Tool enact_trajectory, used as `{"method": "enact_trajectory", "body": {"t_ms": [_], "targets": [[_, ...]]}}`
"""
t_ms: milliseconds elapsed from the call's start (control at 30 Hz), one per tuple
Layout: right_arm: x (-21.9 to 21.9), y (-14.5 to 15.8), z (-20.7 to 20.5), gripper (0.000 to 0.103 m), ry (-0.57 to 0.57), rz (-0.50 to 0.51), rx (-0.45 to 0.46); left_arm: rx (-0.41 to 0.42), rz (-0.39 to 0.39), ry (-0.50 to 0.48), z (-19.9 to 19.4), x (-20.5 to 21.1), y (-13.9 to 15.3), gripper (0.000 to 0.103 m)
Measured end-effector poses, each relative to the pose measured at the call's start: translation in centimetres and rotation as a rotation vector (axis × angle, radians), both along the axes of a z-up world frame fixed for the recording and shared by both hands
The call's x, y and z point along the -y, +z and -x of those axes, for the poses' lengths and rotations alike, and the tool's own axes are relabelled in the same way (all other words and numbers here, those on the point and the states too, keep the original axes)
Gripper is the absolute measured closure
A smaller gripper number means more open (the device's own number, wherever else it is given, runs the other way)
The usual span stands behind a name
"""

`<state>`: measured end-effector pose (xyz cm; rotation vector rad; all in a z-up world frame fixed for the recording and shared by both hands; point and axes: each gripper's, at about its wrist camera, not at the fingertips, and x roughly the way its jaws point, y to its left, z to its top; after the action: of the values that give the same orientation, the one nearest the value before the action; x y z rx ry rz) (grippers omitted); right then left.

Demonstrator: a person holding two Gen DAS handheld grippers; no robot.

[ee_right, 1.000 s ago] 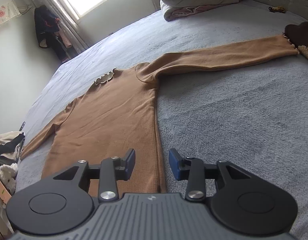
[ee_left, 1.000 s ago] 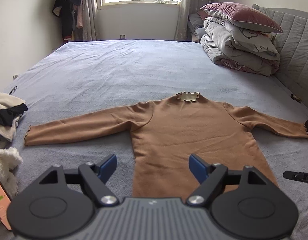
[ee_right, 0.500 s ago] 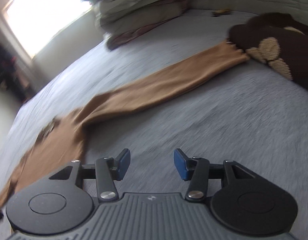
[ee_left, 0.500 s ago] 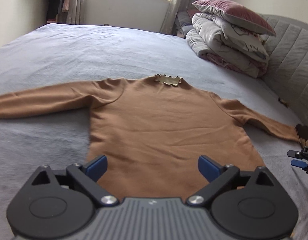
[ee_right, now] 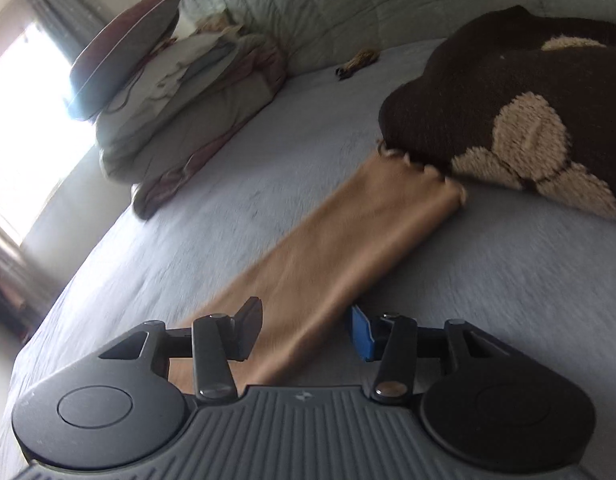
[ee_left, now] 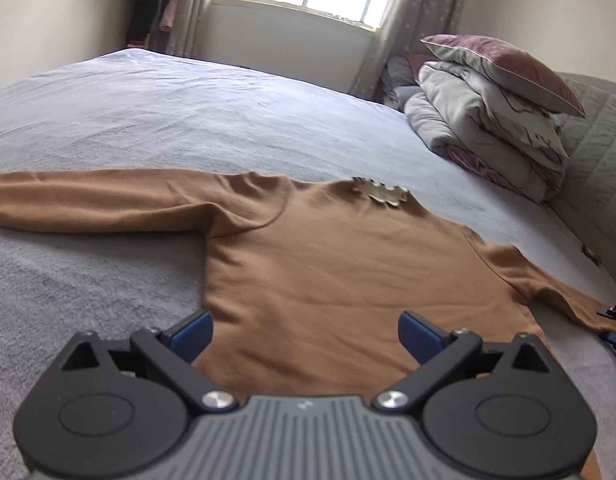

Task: Fold clothes
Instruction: 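Grasp the sleeve cuff nearest the right gripper, then carry the held sleeve across the body of the top with the right gripper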

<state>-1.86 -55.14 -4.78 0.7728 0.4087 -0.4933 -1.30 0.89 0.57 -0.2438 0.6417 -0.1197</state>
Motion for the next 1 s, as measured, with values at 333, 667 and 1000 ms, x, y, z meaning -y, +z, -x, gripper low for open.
{"method": "enact_trajectory", "body": {"t_ms": [333, 667, 1000], "targets": [[-4.0, 3.8, -2.1, 0.096, -0.021, 0.192, 0.042, -0.029, 0.029, -0.008, -0.6, -1.2, 0.2, 0.003], [-12.3, 12.4, -3.0, 0.096, 0.323, 0.388, 0.225, -0.057, 0.051, -0.047, -0.9, -1.9, 1.0, 0.004], [-23.5, 13.8, -1.3, 0.096, 0.702, 0.484, 0.271, -0.175, -0.126, -0.001, -1.6, -1.4, 0.4, 0.004]]}}
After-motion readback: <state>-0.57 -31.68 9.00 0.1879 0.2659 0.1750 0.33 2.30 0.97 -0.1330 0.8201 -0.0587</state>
